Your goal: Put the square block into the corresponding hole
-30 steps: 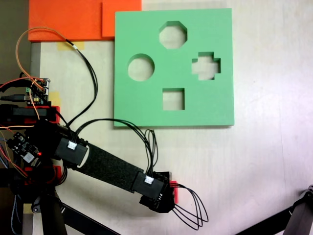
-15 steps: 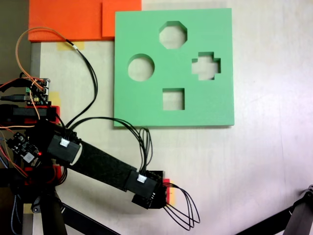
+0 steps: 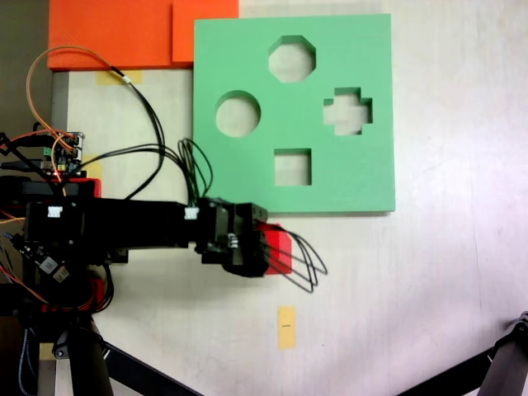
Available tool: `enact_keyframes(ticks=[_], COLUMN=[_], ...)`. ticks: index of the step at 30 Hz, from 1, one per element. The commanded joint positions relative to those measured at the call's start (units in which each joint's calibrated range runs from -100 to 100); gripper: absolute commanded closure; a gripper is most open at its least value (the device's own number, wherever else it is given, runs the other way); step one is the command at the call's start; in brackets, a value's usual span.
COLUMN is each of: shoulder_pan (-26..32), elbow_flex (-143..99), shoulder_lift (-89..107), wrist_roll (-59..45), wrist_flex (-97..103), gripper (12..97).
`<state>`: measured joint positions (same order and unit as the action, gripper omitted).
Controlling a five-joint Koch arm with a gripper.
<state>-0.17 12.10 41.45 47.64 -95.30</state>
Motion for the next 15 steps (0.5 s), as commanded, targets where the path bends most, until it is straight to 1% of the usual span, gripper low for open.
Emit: enact_keyframes(ticks=[1, 5, 9, 15], shoulder_pan=[2.93, 6.25, 7.91, 9.87], elbow_flex=[2.06, 3.85, 6.24, 17.61], shoulder_lift=[1.01, -4.02, -9.47, -21.76], wrist_roll=[2.74, 5.18, 8.74, 12.80], wrist_flex=[1.56, 4.45, 6.95, 6.95], gripper=[72.6, 72.6, 72.2, 72.2])
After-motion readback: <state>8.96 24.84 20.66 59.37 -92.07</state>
